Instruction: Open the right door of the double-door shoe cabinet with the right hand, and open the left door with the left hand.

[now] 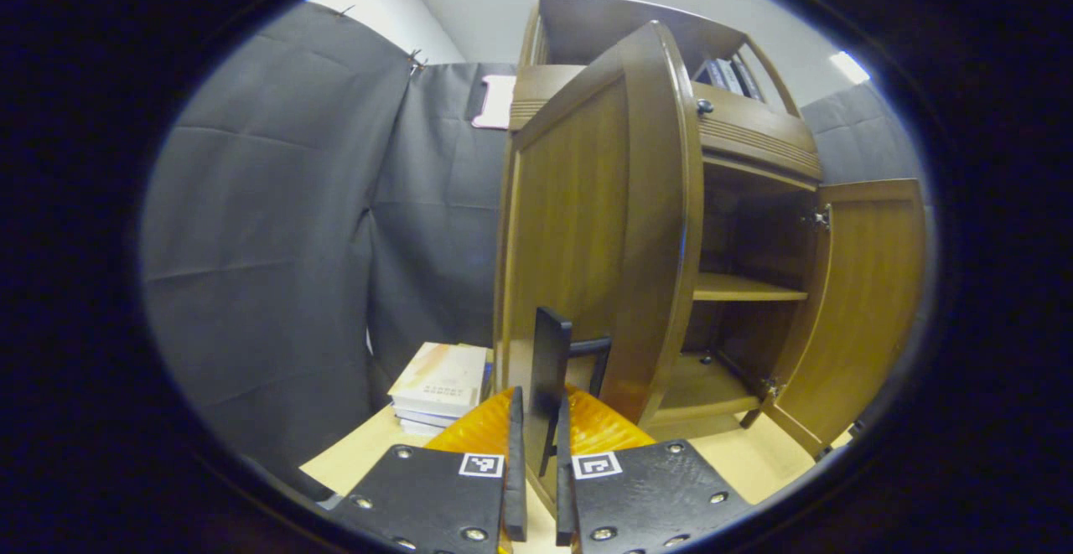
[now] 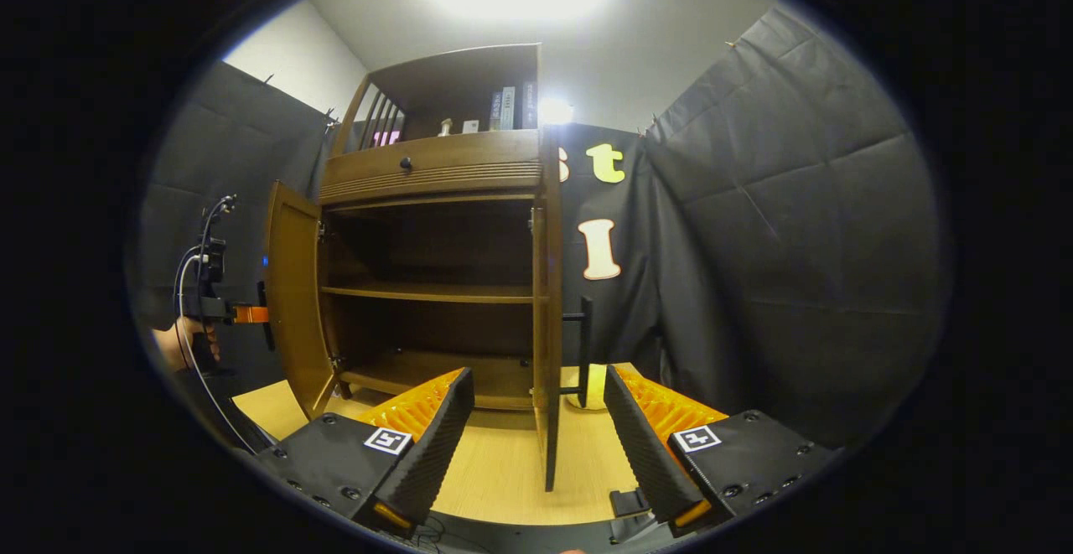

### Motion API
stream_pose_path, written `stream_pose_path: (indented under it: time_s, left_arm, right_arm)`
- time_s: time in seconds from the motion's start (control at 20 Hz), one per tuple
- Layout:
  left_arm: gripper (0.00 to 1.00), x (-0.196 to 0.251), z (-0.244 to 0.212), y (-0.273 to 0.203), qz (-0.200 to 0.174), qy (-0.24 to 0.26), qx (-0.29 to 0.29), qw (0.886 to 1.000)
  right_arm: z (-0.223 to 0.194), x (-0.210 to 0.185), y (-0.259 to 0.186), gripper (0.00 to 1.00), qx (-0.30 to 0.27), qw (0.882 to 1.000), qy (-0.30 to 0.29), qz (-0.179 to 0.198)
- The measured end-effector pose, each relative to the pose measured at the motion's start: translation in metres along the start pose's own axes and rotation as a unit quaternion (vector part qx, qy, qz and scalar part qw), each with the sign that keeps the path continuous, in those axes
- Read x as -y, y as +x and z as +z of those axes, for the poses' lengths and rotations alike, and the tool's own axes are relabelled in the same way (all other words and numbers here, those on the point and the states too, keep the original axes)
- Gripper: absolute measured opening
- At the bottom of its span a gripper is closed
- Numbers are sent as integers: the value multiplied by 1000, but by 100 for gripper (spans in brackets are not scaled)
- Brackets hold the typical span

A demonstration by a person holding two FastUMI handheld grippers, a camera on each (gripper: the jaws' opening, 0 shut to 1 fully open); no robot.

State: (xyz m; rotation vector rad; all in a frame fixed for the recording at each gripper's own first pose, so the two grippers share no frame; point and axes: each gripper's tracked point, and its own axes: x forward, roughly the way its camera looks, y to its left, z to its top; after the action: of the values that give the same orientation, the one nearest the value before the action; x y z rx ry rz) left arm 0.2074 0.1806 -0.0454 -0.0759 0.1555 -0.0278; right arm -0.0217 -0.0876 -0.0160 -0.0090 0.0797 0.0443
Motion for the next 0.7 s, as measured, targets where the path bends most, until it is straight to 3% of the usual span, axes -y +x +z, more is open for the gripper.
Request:
stream_pose_path:
  time_s: [0.1,0.15,0.2,0.7]
  left_arm:
    - [17,-14,2,-1,12,-3,3,1000]
    - [14,-21,6,-5,15,1,4,1000]
    - [11,-30,5,1,21,4,6,1000]
    - [9,-73,7,-5,0,17,10,1000]
  right_arm:
    - [0,-12,0,97,-1,1000,-6,4]
    - [0,-18,1,92,-2,1000,-8,6]
    - [1,-23,2,97,-2,1000,-9,7]
    - [5,-77,4,97,3,1000,-15,15]
